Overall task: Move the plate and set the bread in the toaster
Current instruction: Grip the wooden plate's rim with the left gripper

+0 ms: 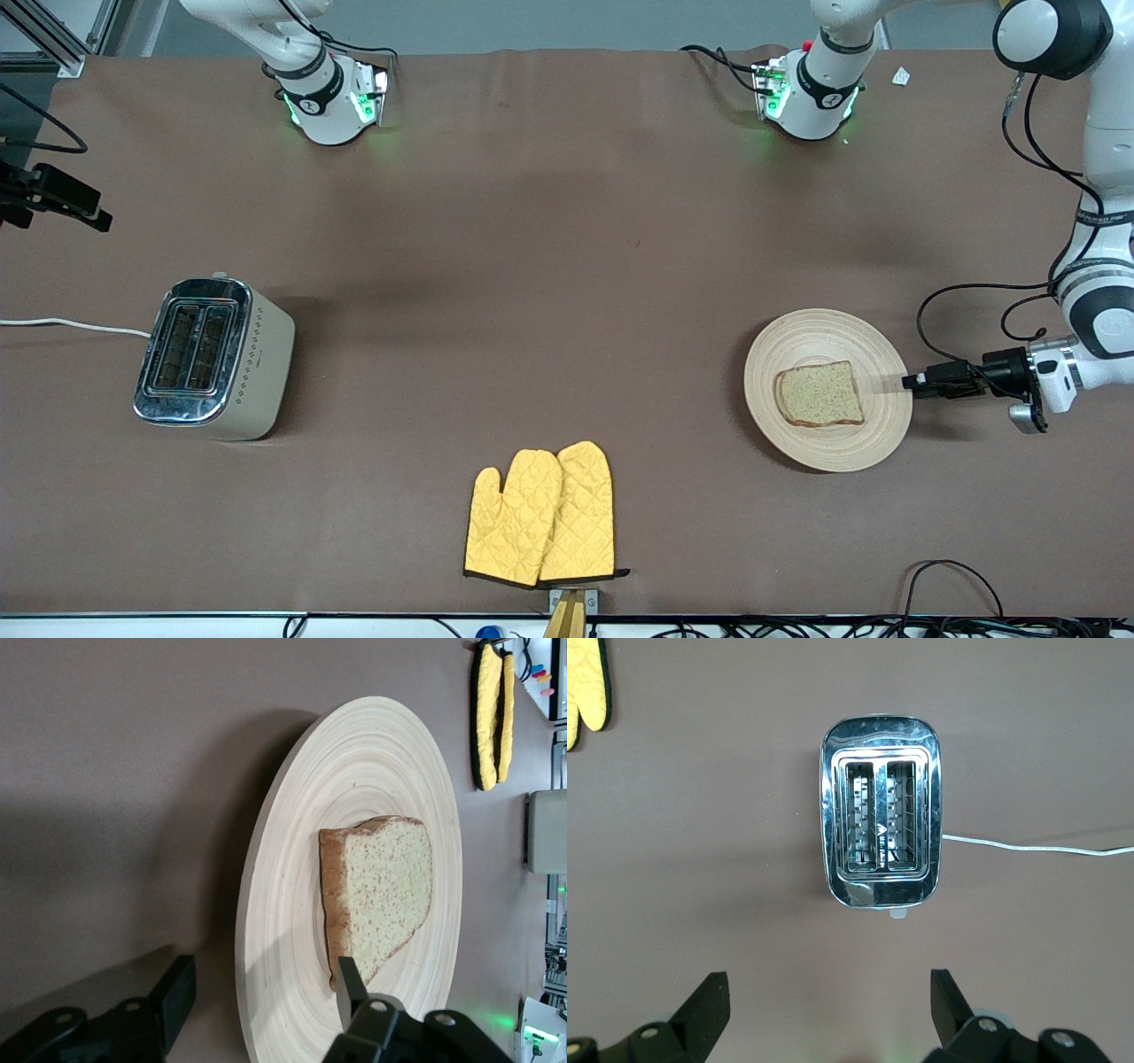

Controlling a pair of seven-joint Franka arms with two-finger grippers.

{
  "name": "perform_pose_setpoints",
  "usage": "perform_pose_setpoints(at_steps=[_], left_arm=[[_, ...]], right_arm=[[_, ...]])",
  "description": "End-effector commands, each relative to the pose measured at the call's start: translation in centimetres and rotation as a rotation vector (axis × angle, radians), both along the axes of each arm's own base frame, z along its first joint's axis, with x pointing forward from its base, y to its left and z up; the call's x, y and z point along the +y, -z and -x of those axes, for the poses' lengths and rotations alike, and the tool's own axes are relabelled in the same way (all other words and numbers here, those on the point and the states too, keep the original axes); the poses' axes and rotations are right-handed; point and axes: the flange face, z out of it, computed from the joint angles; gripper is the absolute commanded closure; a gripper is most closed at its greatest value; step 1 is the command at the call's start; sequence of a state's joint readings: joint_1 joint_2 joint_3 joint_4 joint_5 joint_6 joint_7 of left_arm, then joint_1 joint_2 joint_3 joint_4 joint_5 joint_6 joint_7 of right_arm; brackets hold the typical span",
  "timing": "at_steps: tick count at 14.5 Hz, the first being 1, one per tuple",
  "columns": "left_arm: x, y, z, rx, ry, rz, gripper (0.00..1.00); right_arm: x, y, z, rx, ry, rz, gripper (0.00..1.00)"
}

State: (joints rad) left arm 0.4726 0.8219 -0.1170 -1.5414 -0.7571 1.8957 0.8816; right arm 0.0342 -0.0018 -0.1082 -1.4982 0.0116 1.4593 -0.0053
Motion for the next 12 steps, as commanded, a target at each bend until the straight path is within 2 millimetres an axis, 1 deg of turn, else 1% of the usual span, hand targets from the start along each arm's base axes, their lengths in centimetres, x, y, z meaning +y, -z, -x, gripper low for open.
perform_pose_setpoints(at_steps=[1,5,10,12], left_arm=[[0.2,0.2,-0.5,-0.027,-0.013,0.022,0.34],[-0.1,1.0,-0.4,-0.024,-0.010,0.031,0.51],[-0.2,1.6,-0.2,-0.039,0.011,0.035,0.78],[-0.2,1.7,-0.1,-0.036,0.012,0.038,0.85]], right_arm=[[0.1,-0.1,0.4,0.005,0.014,0.003,0.00],[0.1,-0.2,0.4,0.003,0.013,0.003,0.00],[0.1,-0.1,0.4,0.005,0.014,0.003,0.00],[0.1,-0.2,0.4,0.003,0.013,0.003,0.00]])
